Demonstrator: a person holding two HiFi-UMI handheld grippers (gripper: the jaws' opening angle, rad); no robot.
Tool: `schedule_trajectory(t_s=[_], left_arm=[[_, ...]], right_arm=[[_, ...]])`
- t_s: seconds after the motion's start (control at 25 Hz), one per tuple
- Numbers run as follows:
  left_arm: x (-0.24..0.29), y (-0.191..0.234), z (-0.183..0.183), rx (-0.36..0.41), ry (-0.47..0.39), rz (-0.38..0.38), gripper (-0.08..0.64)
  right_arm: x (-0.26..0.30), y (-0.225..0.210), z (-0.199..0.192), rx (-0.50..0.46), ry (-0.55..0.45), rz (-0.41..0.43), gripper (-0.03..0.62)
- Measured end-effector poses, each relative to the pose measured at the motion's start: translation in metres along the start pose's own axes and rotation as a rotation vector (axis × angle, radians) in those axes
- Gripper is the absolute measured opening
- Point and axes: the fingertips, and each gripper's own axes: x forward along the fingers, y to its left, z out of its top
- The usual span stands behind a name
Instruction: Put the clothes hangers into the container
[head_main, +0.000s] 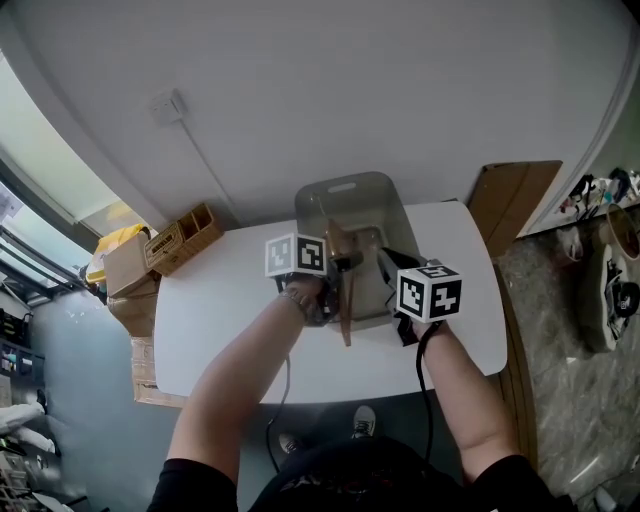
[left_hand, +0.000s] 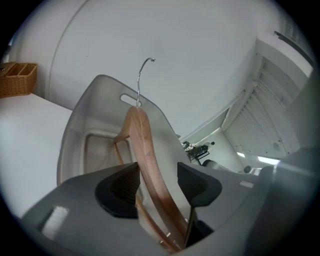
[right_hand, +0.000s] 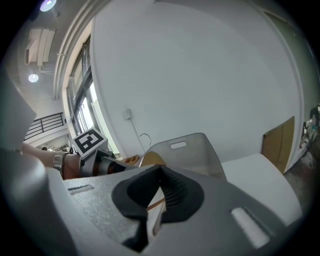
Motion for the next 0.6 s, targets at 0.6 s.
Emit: schedule_trajectory(t_s=[0.6], left_arm=[[-0.012,-0.029,-0.014,0.035,0.036,-0.048,0.357]], right_arm=[[-0.007,0.014,0.0,-0.002,-0.011,0.025,0.002]])
